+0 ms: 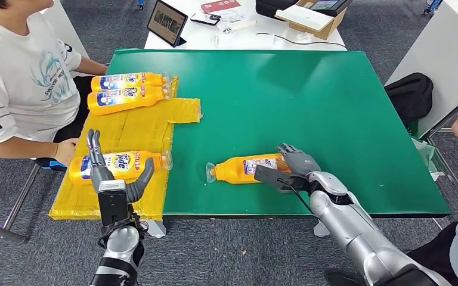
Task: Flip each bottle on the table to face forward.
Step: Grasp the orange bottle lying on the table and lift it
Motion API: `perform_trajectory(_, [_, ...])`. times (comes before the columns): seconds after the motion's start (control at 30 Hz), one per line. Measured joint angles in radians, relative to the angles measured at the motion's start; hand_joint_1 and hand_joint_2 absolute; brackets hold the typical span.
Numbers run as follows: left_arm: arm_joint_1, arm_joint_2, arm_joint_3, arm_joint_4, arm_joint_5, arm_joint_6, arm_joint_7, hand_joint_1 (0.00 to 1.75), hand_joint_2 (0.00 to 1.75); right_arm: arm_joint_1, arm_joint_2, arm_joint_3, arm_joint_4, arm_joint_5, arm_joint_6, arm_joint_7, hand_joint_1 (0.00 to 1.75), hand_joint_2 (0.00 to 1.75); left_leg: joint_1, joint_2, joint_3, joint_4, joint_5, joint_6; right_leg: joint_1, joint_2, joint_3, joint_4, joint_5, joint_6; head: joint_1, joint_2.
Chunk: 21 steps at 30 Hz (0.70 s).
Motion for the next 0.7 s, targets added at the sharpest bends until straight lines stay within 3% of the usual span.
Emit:
perform_trajectory(0.37, [-0.023,-0.006,-0.055,0.062,0.062,0.000,0.000,0.00,1.75,-0.096,0.039,0.068,0.164,0.033,-0.001,-0.008,0.00,1.75,0.000,0.000,0.000,0.000,0.000,0.000,0.000,0.000,0.000,0.000,0.000,0.000,0.000,0.000])
perform_trajectory(0.7, [-0.031,-0.006,-0.077,0.088,0.071,0.000,0.000,0.00,1.75,-0.125,0.053,0.091,0.212,0.039,-0.002,-0.008,0.00,1.75,0.000,0.000,0.000,0.000,0.000,0.000,0.000,0.000,0.000,0.000,0.000,0.000,0.000,0.000])
